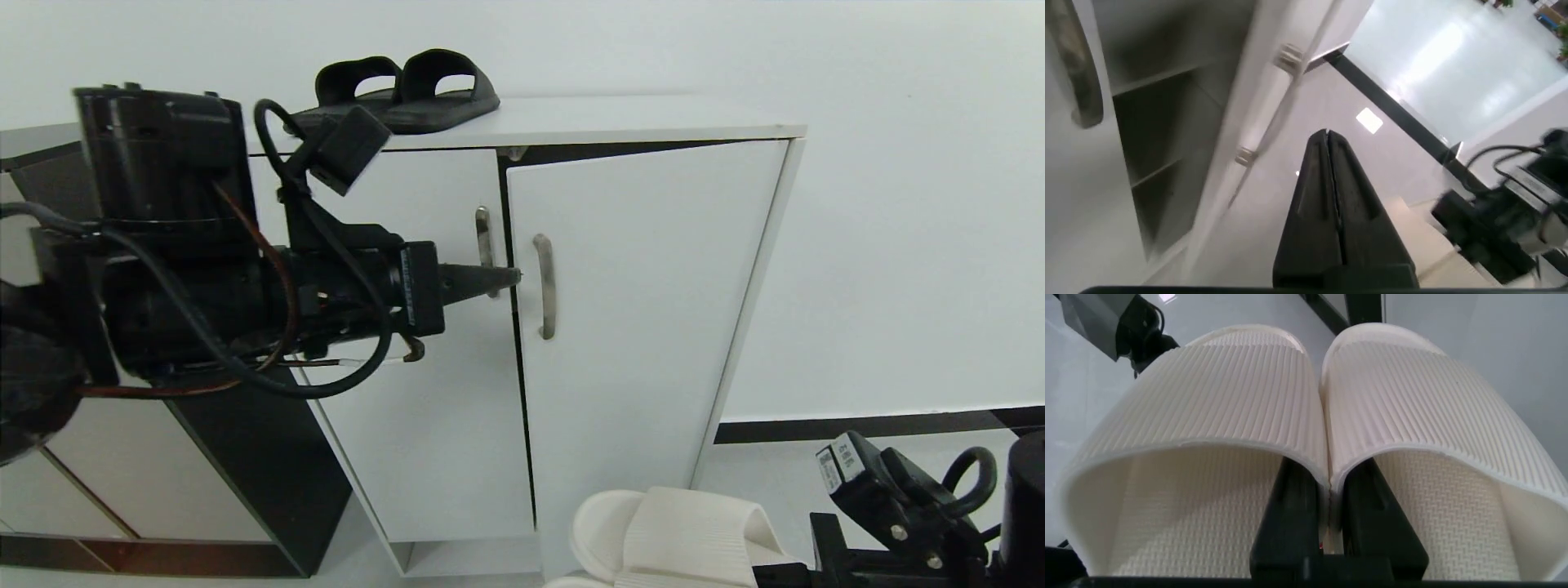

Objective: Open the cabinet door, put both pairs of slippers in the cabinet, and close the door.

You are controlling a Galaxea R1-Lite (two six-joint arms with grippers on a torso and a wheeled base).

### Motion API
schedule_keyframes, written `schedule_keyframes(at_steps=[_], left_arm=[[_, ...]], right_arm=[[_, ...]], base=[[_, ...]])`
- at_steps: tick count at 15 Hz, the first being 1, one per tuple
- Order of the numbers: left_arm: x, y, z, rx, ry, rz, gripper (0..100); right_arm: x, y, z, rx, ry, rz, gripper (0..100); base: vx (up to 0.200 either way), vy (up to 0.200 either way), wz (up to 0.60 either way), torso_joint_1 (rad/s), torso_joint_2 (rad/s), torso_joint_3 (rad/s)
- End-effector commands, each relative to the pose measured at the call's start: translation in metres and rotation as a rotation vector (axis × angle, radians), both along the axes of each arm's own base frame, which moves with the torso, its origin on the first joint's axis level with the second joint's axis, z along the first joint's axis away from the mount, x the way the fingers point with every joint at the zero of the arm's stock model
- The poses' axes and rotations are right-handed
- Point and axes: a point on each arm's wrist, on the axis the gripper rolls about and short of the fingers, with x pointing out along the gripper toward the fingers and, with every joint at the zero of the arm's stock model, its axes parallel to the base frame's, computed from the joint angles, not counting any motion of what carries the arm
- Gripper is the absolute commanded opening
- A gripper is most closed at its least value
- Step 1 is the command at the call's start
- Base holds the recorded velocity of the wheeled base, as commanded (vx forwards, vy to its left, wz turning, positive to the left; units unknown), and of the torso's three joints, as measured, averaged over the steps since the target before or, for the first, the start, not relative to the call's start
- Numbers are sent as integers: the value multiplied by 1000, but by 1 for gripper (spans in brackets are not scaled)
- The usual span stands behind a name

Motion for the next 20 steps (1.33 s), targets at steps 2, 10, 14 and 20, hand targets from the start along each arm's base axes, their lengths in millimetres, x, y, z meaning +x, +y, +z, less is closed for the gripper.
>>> schedule_keyframes(at_steps=[2, 10, 14, 20], left_arm=[[-12, 20, 12, -25, -45, 45, 0], [100, -8, -1, -47, -83, 121, 0], [110, -18, -2, -53, -87, 107, 0], [34, -30, 6, -84, -67, -25, 0]], right_arm=[[-1, -1, 1, 5, -4, 2, 0], [0, 0, 1, 5, -4, 2, 0], [1, 3, -1, -8, 4, -3, 0], [-17, 9, -8, -44, -4, 20, 0]], base=[[0, 0, 0, 0, 0, 0], [0, 0, 0, 0, 0, 0], [0, 0, 0, 0, 0, 0], [-133, 0, 0, 4, 3, 2]])
